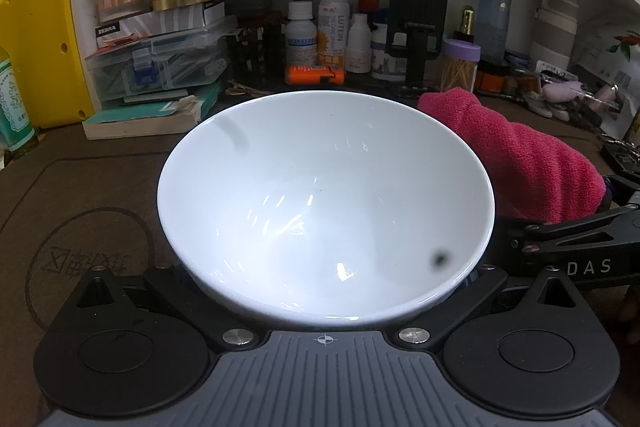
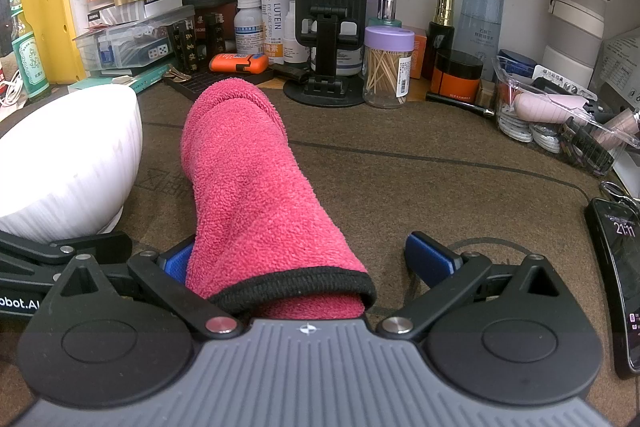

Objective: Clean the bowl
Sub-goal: 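Grasp the white bowl rim with the left gripper while the right gripper grasps the pink towel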

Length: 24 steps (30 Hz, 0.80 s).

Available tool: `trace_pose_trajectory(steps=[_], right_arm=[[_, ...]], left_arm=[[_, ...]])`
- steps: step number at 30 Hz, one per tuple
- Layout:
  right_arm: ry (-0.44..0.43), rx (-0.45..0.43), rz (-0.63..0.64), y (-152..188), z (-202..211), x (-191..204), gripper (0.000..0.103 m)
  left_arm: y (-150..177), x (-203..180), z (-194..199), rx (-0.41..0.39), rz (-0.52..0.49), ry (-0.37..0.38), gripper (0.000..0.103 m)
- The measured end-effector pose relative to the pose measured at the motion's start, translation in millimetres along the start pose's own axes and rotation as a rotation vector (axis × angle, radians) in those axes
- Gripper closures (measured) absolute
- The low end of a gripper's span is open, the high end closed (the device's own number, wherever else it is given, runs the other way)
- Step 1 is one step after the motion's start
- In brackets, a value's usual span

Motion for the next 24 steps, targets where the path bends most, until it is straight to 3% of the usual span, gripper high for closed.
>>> trace_pose_trajectory(steps=[6, 12, 18, 20, 24], right_arm=[[0.011, -0.008, 0.016, 0, 0, 0, 0.0], [0.021, -0.015, 0.031, 0, 1, 0, 0.0], [0.036, -0.023, 0.039, -1, 1, 3, 0.0], [0.036, -0.023, 0.037, -2, 1, -1, 0.0], [0.036, -0.023, 0.036, -2, -1, -3, 0.0]], left_arm=[[-1, -2, 0, 0.008, -0.007, 0.001, 0.0], [-1, -3, 3, -0.002, 0.075, 0.024, 0.0], [2, 0, 16, 0.02, 0.115, 0.107, 0.0], [3, 6, 26, 0.01, 0.184, 0.17, 0.0], [8, 8, 43, -0.008, 0.23, 0.21, 0.0]])
Point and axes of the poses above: each gripper's, at about its wrist camera, not at the fingertips, and z roughly against the way its jaws point, x to its left, y to its underside, the point moved 6 cm from there along -z, roughly the way its jaws point, and after that the axes turned 15 degrees about y, right-handed, at the moved point
